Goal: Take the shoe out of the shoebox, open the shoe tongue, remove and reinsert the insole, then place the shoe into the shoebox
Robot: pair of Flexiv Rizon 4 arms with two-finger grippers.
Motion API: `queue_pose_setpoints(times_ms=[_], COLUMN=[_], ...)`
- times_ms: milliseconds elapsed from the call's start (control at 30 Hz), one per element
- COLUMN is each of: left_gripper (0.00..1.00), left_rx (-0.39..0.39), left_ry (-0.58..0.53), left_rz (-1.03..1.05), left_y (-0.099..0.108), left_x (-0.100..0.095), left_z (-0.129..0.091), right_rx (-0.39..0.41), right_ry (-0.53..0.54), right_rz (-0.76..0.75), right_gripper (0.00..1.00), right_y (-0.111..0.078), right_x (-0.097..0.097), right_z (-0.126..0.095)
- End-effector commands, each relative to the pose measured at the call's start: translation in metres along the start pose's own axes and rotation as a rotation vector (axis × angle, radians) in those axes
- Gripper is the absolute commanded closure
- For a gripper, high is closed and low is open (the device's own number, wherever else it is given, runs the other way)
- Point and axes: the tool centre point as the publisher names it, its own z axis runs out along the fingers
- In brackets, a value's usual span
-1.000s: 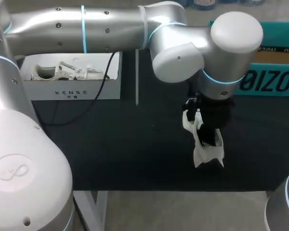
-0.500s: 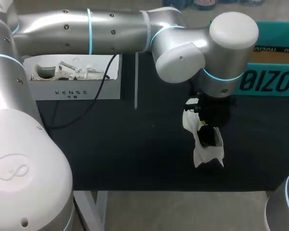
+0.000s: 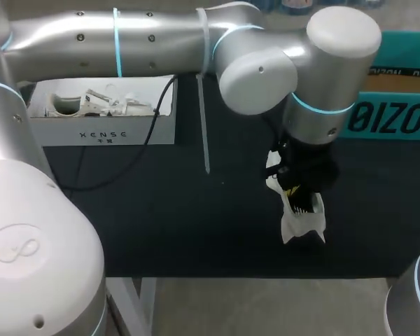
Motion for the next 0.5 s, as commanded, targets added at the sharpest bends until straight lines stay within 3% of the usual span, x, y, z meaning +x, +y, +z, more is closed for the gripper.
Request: queue_pose_setpoints(times_ms=[33,500], left_gripper=[0.01,0.0], left_rx=[0.127,0.127], left_ry=[0.106,0.106], left_rz=[-0.135,-0.135], left_y=[-0.0185,-0.0185], left_x=[0.0213,0.0213], left_z=[-0.007,-0.007], right_rx=[0.363,0.363], right_ry=[0.006,0.006], right_rz=[-0.001,-0.001], right_gripper=[0.0,0.0], right_y=[0.0077,0.0077], right_x=[-0.0019,-0.0019], right_z=[0.0008,0.0008])
